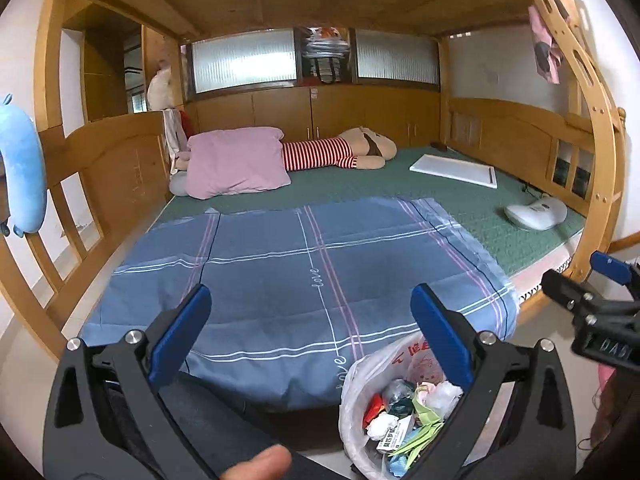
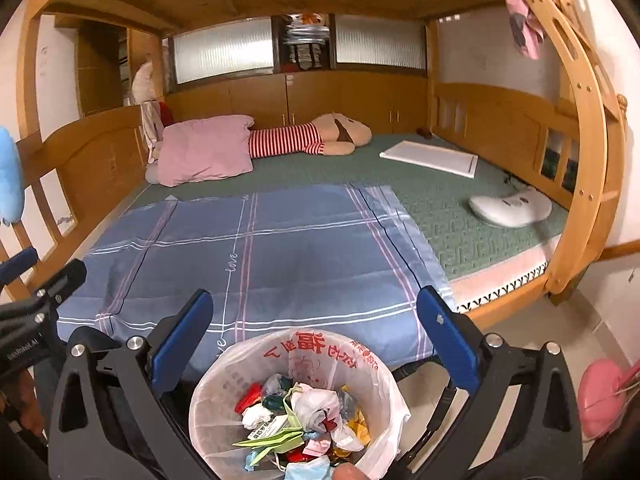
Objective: Collect trash
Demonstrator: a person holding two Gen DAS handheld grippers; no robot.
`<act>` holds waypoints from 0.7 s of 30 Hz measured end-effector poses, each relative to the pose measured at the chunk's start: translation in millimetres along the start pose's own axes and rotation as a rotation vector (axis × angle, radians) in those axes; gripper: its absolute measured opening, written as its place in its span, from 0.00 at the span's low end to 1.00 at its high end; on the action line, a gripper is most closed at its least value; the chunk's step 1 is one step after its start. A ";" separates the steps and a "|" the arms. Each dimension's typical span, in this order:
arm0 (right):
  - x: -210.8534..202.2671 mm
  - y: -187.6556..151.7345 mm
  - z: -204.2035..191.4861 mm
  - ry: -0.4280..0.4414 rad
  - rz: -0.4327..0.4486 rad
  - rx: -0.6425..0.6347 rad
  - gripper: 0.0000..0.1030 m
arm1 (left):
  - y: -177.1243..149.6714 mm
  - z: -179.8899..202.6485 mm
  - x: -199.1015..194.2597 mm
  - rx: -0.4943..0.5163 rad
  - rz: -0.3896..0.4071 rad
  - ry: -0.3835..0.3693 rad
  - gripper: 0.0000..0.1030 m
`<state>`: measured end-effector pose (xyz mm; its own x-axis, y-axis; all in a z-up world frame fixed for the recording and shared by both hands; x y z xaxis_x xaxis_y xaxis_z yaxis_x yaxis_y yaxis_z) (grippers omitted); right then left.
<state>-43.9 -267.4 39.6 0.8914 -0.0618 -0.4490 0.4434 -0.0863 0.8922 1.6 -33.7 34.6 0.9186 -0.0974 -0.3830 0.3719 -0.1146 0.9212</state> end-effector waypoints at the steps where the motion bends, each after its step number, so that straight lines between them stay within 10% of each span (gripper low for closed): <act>1: -0.6 0.4 -1.5 -0.003 0.006 -0.005 0.97 | 0.9 -0.2 -2.0 -0.001 0.003 0.002 0.97; 21: -6.5 0.0 -12.2 0.015 0.026 -0.037 0.97 | 4.1 -5.2 -2.8 -0.018 -0.012 0.016 0.97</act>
<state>-48.5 -254.9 43.1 0.9039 -0.0488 -0.4250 0.4229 -0.0480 0.9049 1.3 -28.8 39.8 0.9161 -0.0805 -0.3927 0.3848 -0.0974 0.9178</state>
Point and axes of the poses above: each gripper's, at about its wrist camera, not at the fingertips, and x roughly the way its jaws point, z to its right, y to its top, the point moved 1 cm from there along x, roughly the way its jaws point, and after that the axes turned 5 degrees about z, right-handed, at the moved point
